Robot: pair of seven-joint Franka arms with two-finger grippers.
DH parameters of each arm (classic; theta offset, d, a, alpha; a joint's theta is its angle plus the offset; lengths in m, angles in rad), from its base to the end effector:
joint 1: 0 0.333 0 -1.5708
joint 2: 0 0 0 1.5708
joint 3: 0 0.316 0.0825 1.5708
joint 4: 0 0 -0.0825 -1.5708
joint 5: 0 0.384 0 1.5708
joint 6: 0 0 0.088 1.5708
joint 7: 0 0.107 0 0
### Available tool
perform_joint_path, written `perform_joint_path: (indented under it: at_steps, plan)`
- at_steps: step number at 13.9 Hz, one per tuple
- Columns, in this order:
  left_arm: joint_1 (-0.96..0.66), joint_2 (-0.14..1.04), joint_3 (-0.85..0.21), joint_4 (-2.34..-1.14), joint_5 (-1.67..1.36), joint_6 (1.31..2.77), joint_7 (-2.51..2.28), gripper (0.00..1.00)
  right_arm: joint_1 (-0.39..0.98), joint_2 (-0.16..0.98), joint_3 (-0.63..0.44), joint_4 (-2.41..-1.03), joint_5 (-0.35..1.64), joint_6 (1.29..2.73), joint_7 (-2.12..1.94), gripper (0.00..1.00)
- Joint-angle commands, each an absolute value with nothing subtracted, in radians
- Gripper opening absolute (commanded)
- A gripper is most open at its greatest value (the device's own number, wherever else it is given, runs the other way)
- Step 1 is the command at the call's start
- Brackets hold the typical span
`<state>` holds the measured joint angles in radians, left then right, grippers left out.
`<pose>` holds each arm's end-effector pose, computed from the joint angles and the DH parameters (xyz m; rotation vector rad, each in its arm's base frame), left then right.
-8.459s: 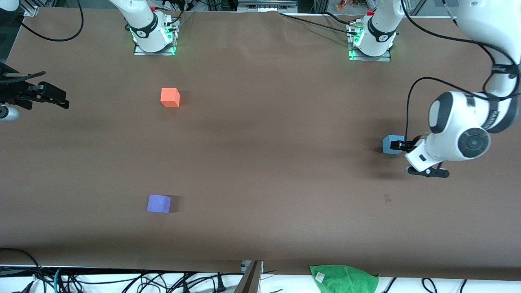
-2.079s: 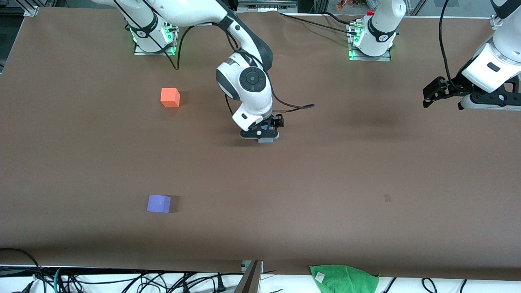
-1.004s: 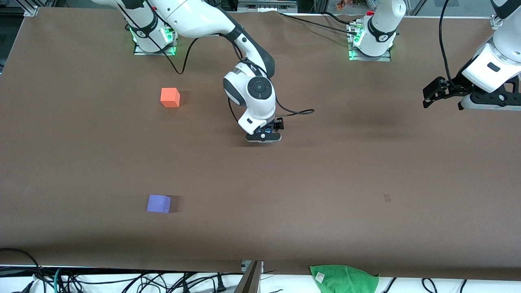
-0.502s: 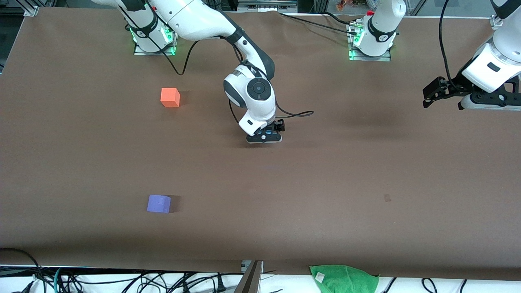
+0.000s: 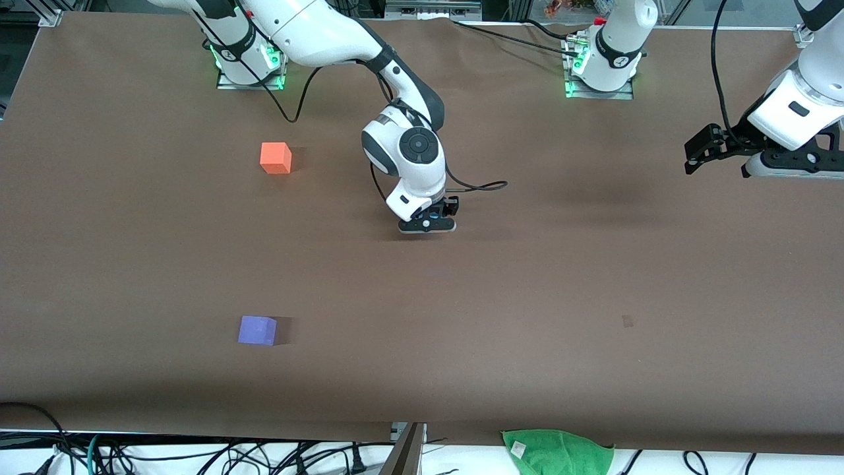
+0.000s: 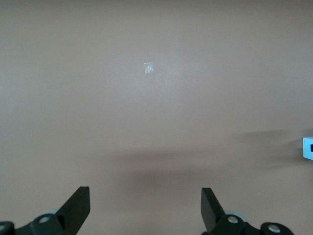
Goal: Place blue block between orange and purple blocks
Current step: 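Carry the light blue block with the right gripper toward the orange block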
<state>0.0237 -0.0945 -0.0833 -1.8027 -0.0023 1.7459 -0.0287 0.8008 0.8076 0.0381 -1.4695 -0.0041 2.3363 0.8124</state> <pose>0.5350 -0.0339 0.5807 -3.1367 0.0476 -0.0590 0.4884 0.5362 0.2041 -3.0810 -0.0257 -0.0351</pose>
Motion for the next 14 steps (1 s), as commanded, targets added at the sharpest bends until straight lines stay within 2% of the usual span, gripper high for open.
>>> perform_joint_path:
  at_steps: [1, 4, 11, 14]
  plan:
    - [0.026, -0.091, -0.087, -1.79, 0.015, 1.73, -0.008, 1.0, 0.807, 0.805, 0.029, -1.463, -0.017, 2.347, 0.811, 0.34]
    - [0.023, -0.091, -0.087, -1.789, 0.015, 1.729, -0.009, 1.0, 0.775, 0.769, 0.026, -1.46, -0.017, 2.317, 0.758, 0.34]
    - [0.023, -0.094, -0.092, -1.79, 0.015, 1.727, -0.017, 1.0, 0.605, 0.591, 0.026, -1.459, 0.0, 1.993, 0.646, 0.34]
    - [0.023, -0.094, -0.092, -1.79, 0.015, 1.727, -0.018, 1.0, 0.505, 0.551, 0.012, -1.466, 0.003, 1.866, 0.446, 0.34]
